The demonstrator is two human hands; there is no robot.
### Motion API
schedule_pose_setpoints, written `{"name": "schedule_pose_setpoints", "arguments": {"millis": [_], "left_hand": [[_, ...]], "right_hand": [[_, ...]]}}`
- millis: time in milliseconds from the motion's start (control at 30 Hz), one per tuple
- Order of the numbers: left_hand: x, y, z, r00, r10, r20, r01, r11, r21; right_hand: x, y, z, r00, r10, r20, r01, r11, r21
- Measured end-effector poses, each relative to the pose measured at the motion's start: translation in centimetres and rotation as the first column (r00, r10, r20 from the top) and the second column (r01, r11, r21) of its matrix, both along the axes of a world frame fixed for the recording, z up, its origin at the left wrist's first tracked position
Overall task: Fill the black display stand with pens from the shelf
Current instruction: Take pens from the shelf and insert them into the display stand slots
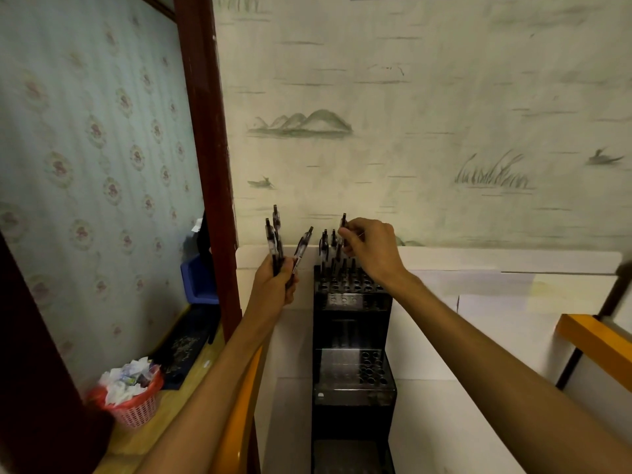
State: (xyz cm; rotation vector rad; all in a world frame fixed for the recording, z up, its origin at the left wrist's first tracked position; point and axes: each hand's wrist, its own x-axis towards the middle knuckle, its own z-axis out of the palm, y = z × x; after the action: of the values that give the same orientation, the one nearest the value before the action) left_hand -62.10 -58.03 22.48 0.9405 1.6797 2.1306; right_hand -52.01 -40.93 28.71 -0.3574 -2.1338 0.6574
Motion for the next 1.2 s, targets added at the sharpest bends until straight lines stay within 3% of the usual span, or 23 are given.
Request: {"name": "schedule_pose_setpoints", "arguments": {"millis": [167,333,500,600,667,733,867,1033,1133,1200], "left_hand": [[0.5,-0.2,0.4,1.0,0.003,-0.024,-0.003,1.0,0.002],[0.9,-0.1,0.8,0.997,0.041,-0.064,-0.04,0.999,0.013],[1.0,0.1,0.7,0.997,0.039,-0.062,-0.038,0.999,0.011],[1.1,0.4,0.6,0.998,0.041,-0.057,-0.041,0.999,0.002],[1.1,0.7,0.5,0.997,0.054,-0.063,-0.055,0.998,-0.013],[1.3,1.1,0.6,0.994,0.074,-0.074,-0.076,0.997,-0.023],[2.2,1.9,0.9,0.989,0.061,-0.132,-0.063,0.998,-0.01],[3.3,2.6,1.2,0.99,0.022,-0.14,-0.021,1.0,0.008],[3.1,2.9,1.2,0.989,0.048,-0.141,-0.055,0.997,-0.049],[2.6,2.8,0.9,0.984,0.092,-0.15,-0.104,0.992,-0.072]], "right_hand": [[-0.3,0.0,0.2,1.0,-0.023,0.004,0.023,1.0,0.016],[-0.5,0.2,-1.3,0.978,-0.031,0.208,0.012,0.996,0.092],[0.1,0.4,-1.9,0.977,-0.057,0.203,0.046,0.997,0.057],[0.8,0.1,-1.6,0.988,0.044,0.146,-0.015,0.981,-0.192],[1.4,-0.3,-1.0,0.98,0.19,0.053,-0.148,0.887,-0.437],[2.1,-0.8,-0.4,0.945,0.326,-0.011,-0.275,0.78,-0.563],[2.6,-1.7,0.3,0.91,0.412,-0.032,-0.348,0.722,-0.598],[2.6,-2.0,0.0,0.912,0.377,-0.162,-0.388,0.664,-0.64],[2.5,-1.7,0.0,0.911,0.323,-0.257,-0.407,0.596,-0.693],[2.4,-1.0,0.3,0.925,0.252,-0.284,-0.38,0.604,-0.7]]}}
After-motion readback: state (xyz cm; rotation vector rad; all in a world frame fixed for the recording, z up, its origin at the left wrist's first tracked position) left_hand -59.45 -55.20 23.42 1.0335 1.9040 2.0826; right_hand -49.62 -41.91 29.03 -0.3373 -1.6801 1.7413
